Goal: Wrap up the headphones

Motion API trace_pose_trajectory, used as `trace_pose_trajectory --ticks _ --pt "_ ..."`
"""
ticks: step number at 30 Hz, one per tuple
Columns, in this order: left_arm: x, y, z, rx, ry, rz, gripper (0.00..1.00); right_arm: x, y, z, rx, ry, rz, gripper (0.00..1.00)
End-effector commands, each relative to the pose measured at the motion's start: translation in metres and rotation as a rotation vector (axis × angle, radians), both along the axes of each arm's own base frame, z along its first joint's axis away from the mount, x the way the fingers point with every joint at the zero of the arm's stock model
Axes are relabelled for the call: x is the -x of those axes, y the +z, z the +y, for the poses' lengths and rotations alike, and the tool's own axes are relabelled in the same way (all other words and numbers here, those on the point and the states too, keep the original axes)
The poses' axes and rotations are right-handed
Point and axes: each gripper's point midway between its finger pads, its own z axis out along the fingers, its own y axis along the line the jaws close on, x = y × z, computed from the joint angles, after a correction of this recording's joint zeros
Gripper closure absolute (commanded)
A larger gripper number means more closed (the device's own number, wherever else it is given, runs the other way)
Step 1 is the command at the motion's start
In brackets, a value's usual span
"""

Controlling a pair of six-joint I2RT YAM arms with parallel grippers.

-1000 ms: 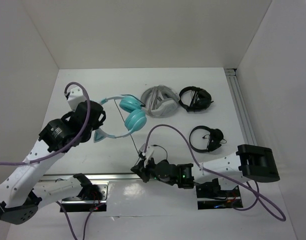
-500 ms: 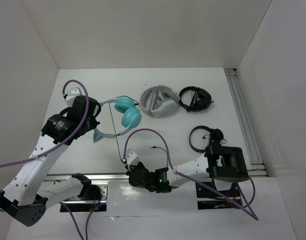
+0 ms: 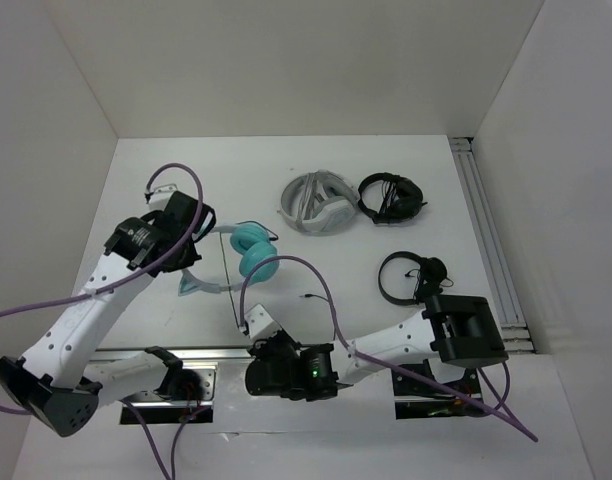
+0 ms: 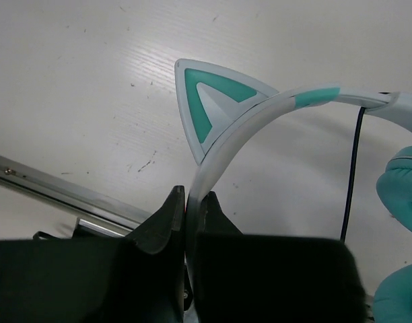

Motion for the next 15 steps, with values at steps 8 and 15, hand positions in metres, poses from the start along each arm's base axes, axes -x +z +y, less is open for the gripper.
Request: trace_pose_trajectory --ticks 8,15 --pt "-0.053 0.034 -0.011 -0.171 0.057 -0.208 1.0 0.011 0.108 -0.021 -0.035 -0.085 -0.208 0.94" --pt "-0.044 0.046 -0.001 -0.132 0.089 -0.236 1.0 -0.027 0.063 -0.051 0.103 -0.185 -0.165 1.0"
